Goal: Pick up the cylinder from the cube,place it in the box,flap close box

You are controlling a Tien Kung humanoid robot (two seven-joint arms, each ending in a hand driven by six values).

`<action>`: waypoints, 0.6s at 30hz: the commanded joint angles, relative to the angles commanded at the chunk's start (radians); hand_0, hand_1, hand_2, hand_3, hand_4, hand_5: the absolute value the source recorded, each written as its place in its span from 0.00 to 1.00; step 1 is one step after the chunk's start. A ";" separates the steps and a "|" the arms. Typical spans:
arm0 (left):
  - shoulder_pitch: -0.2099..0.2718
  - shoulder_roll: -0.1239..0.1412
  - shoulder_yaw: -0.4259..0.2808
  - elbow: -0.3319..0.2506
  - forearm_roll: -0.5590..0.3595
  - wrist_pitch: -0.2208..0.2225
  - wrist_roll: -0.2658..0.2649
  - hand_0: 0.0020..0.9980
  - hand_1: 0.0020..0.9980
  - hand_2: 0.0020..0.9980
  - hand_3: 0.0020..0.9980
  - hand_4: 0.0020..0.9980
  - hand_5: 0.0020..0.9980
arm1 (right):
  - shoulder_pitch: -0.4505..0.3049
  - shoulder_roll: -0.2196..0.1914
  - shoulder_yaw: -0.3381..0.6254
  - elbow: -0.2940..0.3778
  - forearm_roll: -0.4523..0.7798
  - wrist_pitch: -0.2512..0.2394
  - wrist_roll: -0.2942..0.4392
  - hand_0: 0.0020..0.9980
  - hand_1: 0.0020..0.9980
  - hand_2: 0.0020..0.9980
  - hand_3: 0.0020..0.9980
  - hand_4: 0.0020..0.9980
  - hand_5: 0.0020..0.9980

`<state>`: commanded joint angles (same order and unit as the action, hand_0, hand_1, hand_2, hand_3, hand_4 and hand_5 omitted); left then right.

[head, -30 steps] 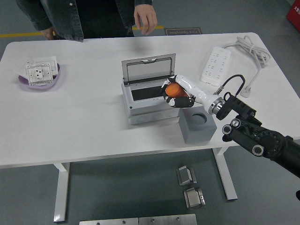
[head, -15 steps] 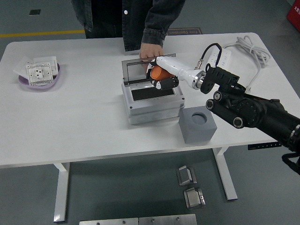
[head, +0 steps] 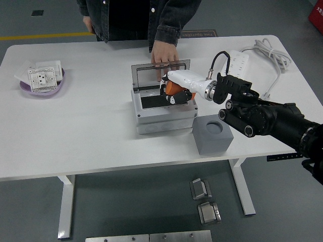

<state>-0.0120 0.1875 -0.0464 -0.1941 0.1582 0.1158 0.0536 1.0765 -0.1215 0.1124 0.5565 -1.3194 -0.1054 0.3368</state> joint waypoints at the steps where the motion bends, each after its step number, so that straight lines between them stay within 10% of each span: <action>1: -0.001 0.000 -0.001 0.000 0.001 0.000 0.000 0.69 0.66 0.55 0.61 0.64 0.28 | 0.002 0.003 -0.002 -0.002 0.004 0.001 0.001 0.20 0.20 0.29 0.22 0.00 0.00; 13: -0.009 -0.001 0.003 -0.003 0.002 -0.002 0.000 0.69 0.66 0.55 0.61 0.63 0.28 | 0.008 0.025 0.015 -0.036 -0.029 0.043 0.012 0.24 0.22 0.42 0.33 0.00 0.00; 14: -0.009 -0.001 0.002 -0.003 0.005 -0.002 0.001 0.69 0.66 0.55 0.61 0.63 0.28 | 0.009 0.026 0.016 -0.037 -0.034 0.043 0.012 0.35 0.35 0.59 0.65 0.05 0.12; 18: -0.007 -0.001 -0.002 -0.002 0.009 -0.003 0.003 0.69 0.66 0.55 0.61 0.63 0.28 | 0.009 0.029 0.019 -0.037 -0.045 0.042 0.014 0.35 0.35 0.59 0.65 0.05 0.12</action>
<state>-0.0192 0.1867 -0.0483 -0.1961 0.1677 0.1126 0.0565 1.0859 -0.0921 0.1317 0.5192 -1.3644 -0.0631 0.3511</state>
